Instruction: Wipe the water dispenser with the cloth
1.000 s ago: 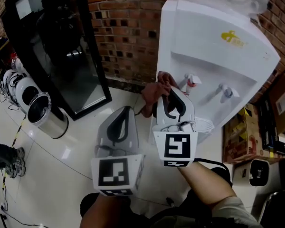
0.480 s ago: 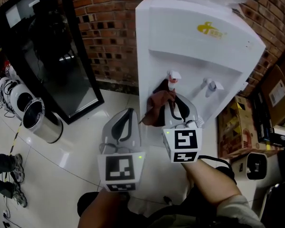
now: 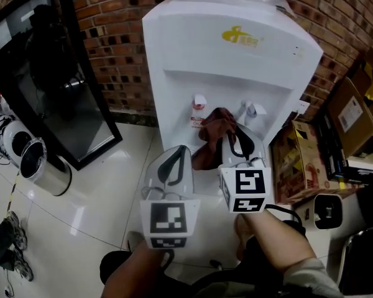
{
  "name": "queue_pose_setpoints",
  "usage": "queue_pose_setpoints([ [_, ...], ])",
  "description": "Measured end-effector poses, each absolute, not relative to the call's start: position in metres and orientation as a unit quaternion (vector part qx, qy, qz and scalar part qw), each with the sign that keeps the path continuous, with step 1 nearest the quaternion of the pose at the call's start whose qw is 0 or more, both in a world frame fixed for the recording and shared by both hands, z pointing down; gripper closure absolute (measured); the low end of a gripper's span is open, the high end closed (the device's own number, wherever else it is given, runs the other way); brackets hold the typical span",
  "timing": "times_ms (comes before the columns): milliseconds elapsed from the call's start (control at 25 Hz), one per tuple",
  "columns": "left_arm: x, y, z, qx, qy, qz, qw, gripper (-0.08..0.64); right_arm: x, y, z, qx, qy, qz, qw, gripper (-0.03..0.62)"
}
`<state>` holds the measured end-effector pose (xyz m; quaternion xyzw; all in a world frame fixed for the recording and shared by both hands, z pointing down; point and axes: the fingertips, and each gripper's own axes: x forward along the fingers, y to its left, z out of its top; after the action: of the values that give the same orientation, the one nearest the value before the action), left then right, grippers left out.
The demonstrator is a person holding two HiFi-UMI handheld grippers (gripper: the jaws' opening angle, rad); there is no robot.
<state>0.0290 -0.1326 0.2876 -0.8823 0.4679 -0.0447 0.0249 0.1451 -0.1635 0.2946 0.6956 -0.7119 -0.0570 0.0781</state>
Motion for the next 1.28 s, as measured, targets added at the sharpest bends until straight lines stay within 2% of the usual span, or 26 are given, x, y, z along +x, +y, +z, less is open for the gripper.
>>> queue_pose_setpoints([
  [360,0.094,-0.114,0.284,-0.904,0.425,-0.028,0.025,0.560,0.221,-0.114,0.282,0.731,-0.670,-0.079,0.100,0.518],
  [600,0.117,-0.100,0.288,-0.909,0.415,-0.033,0.031,0.560,0.248,-0.086,0.236,0.746,-0.646,-0.143,0.071,0.518],
  [800,0.114,-0.101,0.303,-0.904,0.422,-0.056,0.037,0.560,0.279,-0.085,0.235,0.763,-0.630,-0.129,0.060,0.518],
  [1080,0.092,-0.110,0.299,-0.891,0.448,-0.054,0.040,0.560,0.277,-0.092,0.246,0.754,-0.643,-0.112,0.065,0.518],
  [1280,0.053,-0.119,0.296,-0.876,0.476,-0.065,0.039,0.560,0.233,-0.085,0.242,0.716,-0.686,-0.121,0.043,0.518],
])
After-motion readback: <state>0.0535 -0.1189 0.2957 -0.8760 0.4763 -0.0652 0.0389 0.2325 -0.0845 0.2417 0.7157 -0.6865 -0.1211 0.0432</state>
